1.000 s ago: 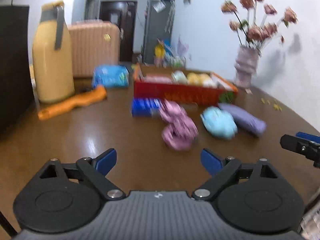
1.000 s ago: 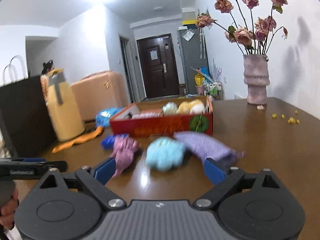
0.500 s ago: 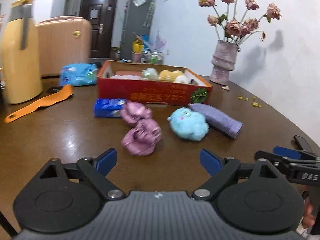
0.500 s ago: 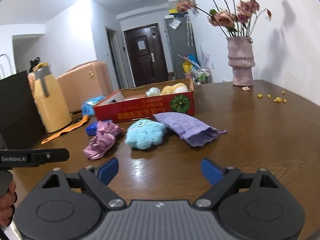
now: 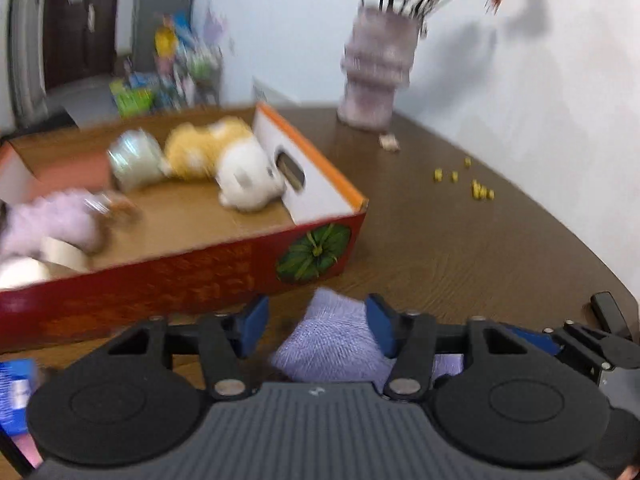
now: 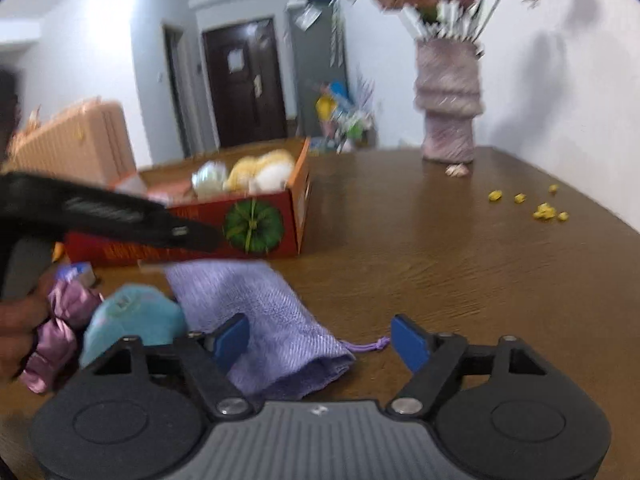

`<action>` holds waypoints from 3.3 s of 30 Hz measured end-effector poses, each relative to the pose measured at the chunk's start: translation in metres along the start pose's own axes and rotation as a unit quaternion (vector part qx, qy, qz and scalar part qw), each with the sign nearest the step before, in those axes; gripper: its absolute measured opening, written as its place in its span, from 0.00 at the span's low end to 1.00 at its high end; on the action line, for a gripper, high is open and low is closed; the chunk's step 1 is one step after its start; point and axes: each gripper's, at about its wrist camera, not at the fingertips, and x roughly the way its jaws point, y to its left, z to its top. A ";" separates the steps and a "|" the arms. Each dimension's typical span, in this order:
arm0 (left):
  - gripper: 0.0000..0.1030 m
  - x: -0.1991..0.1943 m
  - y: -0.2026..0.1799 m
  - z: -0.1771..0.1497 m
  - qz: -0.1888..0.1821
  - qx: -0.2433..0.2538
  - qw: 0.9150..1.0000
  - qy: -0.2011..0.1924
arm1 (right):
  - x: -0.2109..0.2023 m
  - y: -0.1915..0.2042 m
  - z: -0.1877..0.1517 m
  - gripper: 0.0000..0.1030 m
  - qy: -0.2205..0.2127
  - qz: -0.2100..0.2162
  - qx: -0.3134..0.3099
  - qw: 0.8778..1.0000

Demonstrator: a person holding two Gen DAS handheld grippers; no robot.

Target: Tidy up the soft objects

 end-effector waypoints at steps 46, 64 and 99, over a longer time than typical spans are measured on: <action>0.58 -0.180 -0.026 -0.186 0.015 -0.121 0.989 -0.087 | -0.122 0.044 -0.080 0.13 -0.010 0.052 0.001 0.999; 0.09 -0.154 -0.036 -0.199 -0.056 -0.164 0.983 -0.059 | -0.103 0.076 -0.098 0.19 -0.019 -0.028 -0.077 0.996; 0.16 0.049 0.117 0.059 0.003 -0.200 0.977 0.072 | 0.177 0.087 0.178 0.21 0.223 -0.014 -0.165 0.961</action>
